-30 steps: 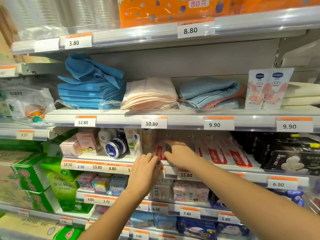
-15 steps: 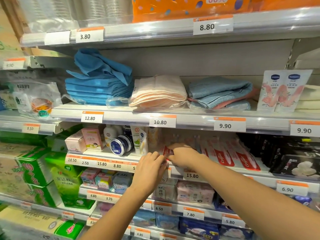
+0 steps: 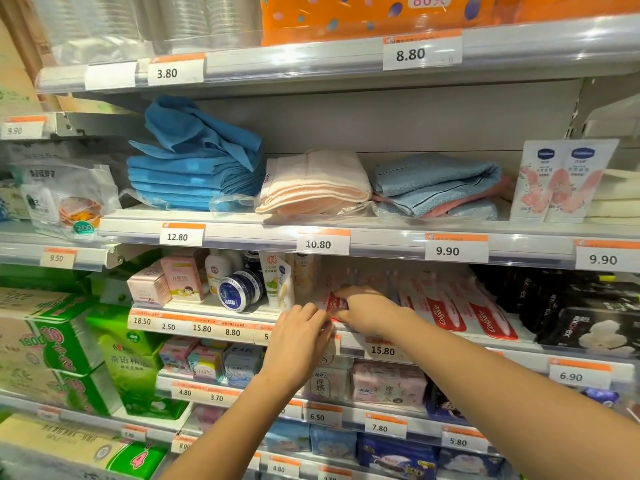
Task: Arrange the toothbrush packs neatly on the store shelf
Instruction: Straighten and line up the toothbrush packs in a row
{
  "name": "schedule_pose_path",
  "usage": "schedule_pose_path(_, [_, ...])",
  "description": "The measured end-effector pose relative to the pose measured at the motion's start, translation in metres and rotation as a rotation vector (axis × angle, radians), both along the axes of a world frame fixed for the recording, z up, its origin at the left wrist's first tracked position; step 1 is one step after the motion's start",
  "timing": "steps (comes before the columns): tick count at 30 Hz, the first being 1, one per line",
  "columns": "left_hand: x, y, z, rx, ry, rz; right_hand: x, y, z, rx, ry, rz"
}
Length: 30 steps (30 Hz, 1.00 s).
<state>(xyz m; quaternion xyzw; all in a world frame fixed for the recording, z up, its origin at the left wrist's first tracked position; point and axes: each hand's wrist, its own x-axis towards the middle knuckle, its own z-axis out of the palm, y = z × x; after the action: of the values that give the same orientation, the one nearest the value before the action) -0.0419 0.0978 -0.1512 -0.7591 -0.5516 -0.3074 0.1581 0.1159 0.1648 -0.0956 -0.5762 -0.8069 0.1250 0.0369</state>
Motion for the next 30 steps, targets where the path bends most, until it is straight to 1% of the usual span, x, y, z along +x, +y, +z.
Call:
schedule_pose_path(3, [0.0,-0.002,0.002,-0.01,0.008,-0.013,0.005,-0.01,0.006,-0.015,0.033,-0.018])
schedule_pose_path(7, [-0.001,-0.001,0.004,-0.028,0.017,-0.02,0.028,-0.011,0.019,0.086,0.139,-0.113])
schedule_pose_path(11, [-0.001,0.0,0.004,-0.022,0.016,-0.02,0.064,-0.013,0.016,0.046,0.062,-0.233])
schedule_pose_path(13, [-0.001,0.001,0.003,-0.02,0.017,-0.02,0.073,-0.014,0.009,0.023,0.044,-0.24])
schedule_pose_path(15, [-0.002,0.002,0.003,-0.024,0.019,-0.019,0.076,-0.013,0.005,0.009,0.064,-0.242])
schedule_pose_path(30, [-0.004,0.003,-0.001,-0.017,-0.001,-0.023,0.076,-0.006,-0.003,0.034,0.089,-0.249])
